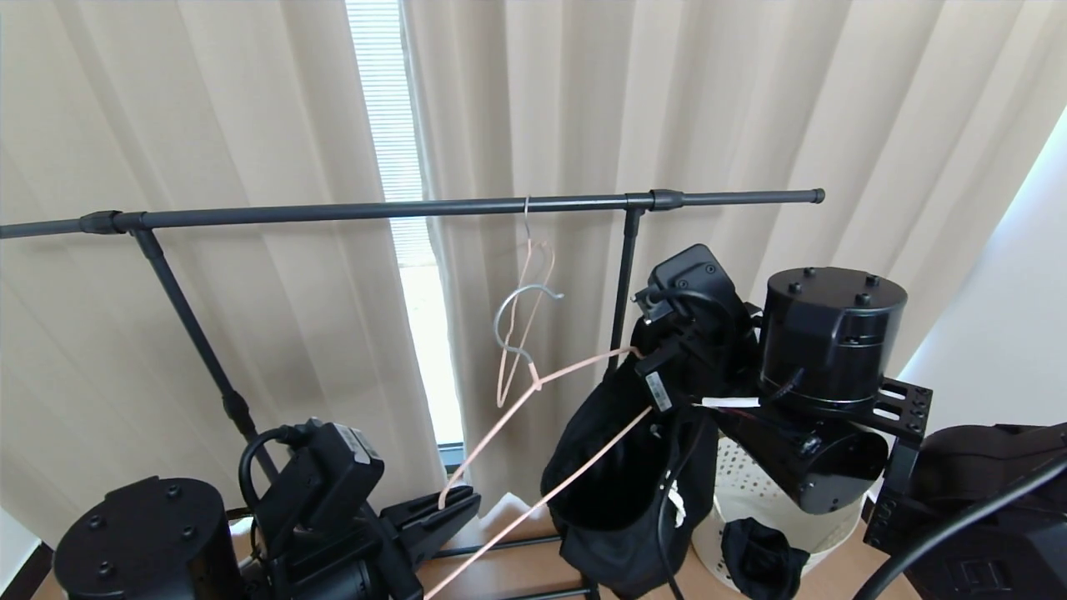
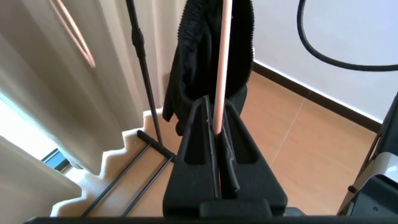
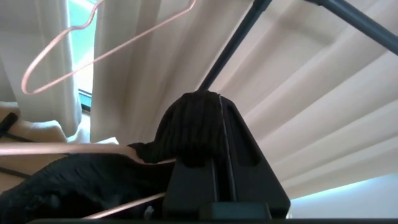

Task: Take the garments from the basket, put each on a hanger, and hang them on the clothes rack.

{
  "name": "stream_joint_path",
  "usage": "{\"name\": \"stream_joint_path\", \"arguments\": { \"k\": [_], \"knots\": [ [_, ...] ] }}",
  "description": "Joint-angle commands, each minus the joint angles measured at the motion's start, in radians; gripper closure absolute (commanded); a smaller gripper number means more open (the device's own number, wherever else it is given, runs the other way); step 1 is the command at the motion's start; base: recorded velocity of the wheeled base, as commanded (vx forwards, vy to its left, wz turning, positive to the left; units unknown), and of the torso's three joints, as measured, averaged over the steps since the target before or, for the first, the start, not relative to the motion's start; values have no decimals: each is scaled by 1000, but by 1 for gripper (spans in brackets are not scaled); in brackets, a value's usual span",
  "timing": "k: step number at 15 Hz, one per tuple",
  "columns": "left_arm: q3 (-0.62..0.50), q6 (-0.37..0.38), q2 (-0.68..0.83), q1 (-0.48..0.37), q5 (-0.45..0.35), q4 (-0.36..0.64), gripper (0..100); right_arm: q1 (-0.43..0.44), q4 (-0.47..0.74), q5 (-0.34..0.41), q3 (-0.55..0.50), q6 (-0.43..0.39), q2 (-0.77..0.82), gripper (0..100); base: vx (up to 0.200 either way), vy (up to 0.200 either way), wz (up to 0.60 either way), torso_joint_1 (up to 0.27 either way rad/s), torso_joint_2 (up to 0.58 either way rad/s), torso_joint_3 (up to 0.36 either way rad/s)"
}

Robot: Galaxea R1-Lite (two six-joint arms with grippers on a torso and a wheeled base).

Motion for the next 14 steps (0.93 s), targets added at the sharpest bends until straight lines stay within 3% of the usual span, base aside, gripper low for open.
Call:
{"name": "stream_joint_path", "arguments": {
  "k": [1, 9, 14],
  "knots": [
    [-15, -9, 2, 28, 1, -4, 100, 26, -10, -16, 8, -1, 5, 100, 0, 0, 0, 0, 0, 0],
    [-8, -9, 59, 21, 2, -5, 100, 56, -61, -20, -17, 24, -1, 100, 0, 0, 0, 0, 0, 0],
    [-1, -7, 85, 10, 30, -54, 100, 138, -56, -20, -27, 80, 9, 100, 0, 0, 0, 0, 0, 0]
  ]
}}
